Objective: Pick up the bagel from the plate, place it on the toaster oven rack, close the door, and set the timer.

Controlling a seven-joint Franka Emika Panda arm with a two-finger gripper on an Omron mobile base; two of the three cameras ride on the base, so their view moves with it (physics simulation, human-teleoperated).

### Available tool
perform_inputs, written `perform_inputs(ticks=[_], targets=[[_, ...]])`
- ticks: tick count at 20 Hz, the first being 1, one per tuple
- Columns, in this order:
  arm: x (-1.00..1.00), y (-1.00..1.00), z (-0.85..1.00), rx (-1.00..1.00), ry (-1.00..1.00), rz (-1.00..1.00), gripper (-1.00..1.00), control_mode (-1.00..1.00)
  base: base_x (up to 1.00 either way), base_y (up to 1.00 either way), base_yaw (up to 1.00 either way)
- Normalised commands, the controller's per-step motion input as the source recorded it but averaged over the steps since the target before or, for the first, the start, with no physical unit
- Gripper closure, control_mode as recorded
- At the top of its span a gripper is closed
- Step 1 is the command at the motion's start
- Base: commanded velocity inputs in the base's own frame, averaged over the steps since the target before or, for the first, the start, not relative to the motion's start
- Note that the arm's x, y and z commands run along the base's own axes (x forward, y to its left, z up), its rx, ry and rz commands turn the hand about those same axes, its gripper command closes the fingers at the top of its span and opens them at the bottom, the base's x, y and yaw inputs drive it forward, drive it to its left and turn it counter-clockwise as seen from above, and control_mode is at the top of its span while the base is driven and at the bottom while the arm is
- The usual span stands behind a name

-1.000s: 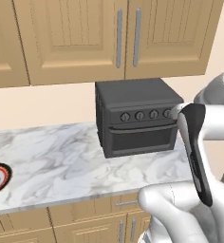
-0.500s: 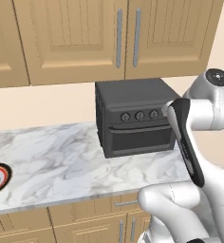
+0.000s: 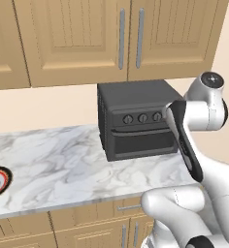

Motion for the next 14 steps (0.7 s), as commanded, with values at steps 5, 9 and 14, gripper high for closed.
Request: perform_inputs(ticks=[5,9,14], targets=[[0.01,-0.06,-0.23,0.0,0.0,-0.07,-1.0,-1.0,0.0,0.0,0.0],[0.12,-0.01,-0.07,0.0,0.0,-0.03,-1.0,-1.0,0.0,0.0,0.0],[0.25,0.0,0.0,0.02,0.0,0.0,-1.0,-1.0,0.0,0.0,0.0]])
